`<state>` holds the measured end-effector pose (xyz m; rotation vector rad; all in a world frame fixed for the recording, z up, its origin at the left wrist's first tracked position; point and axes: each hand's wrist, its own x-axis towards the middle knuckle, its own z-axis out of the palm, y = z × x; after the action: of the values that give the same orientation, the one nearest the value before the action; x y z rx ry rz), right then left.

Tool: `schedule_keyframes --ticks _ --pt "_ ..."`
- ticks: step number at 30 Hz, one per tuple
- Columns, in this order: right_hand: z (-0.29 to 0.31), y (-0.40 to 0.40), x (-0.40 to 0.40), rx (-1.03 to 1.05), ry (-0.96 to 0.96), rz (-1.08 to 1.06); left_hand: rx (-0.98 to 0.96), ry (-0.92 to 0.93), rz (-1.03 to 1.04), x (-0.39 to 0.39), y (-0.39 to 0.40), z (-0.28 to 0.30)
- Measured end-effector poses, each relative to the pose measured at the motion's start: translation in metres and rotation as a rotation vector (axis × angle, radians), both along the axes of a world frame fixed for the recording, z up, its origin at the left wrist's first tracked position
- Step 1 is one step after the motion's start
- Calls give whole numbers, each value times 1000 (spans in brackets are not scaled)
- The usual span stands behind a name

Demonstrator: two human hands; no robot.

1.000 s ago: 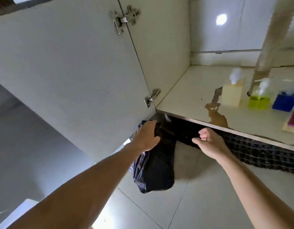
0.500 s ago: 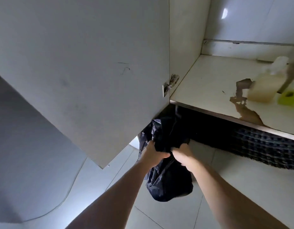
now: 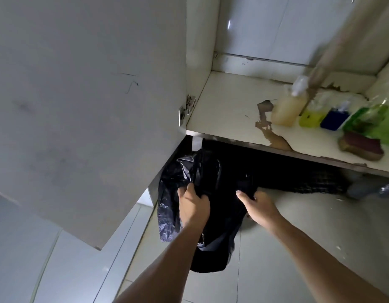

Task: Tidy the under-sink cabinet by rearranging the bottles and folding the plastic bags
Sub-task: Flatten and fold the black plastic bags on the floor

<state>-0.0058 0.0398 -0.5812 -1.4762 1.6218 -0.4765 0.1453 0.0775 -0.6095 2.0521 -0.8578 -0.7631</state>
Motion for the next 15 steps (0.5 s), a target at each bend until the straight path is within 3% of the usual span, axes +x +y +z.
schedule_keyframes --ticks 4,8,13,15 --pt "0 2 13 498 -559 -107 -121 -50 -305 -22 2 8" --pt "-12 -3 11 471 -749 -187 -87 -97 -611 -38 14 18" --pt "-10 1 6 534 -975 11 -69 -143 -311 -17 27 35" --pt "-9 2 14 443 -867 41 -52 -107 -155 -6 32 35"
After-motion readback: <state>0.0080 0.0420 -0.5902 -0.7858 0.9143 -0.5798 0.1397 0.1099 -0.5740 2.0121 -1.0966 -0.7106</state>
